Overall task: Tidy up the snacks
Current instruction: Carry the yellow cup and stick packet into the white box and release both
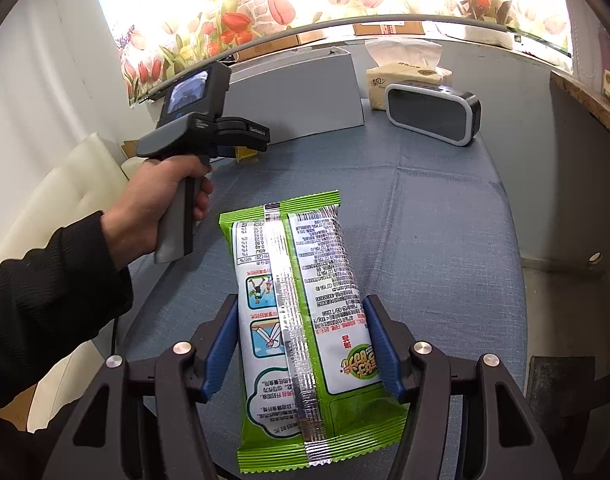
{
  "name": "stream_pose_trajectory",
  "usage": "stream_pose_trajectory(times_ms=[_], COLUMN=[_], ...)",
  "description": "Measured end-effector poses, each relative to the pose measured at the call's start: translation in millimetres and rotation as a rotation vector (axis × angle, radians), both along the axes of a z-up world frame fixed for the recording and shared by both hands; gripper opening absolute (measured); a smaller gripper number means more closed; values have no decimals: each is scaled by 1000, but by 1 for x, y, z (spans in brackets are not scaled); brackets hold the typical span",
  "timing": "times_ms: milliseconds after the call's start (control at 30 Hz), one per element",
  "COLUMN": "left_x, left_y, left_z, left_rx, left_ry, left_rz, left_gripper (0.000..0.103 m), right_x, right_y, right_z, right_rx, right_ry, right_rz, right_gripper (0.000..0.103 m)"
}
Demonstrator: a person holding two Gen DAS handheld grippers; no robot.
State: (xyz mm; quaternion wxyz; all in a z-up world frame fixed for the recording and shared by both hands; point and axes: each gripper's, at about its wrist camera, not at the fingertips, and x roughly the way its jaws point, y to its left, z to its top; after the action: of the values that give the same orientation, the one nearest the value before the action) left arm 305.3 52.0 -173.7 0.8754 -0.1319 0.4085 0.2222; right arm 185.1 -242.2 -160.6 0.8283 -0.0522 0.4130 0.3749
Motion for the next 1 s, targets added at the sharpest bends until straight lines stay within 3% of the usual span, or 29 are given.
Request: stream_pose_trajectory(times_ms=[333,500,600,733,833,1000], left_x=[-77,-103,-106,-99,-83,-48], left_y=[-13,-3,11,30,46,74], left_z=[68,106,130,153,166,174], left_rx=[-9,-33,-56,3,-23,-42], left_ry=[-104,-165,-205,-242,-266,-263], left_rz=[-246,-310,-337,-331,-338,-344], left_gripper=[49,49,49,49,50,50], right_x=[10,33,52,85,117,160], right_y=[21,51,74,110,132,177], right_z=[20,41,56,76,85,103], right_rx=[0,28,43,47,93,57], right_ry=[-44,-73,-91,-112,-62,-104], right_rz=[20,26,31,31,16,19], right_gripper=[65,65,65,65,65,65])
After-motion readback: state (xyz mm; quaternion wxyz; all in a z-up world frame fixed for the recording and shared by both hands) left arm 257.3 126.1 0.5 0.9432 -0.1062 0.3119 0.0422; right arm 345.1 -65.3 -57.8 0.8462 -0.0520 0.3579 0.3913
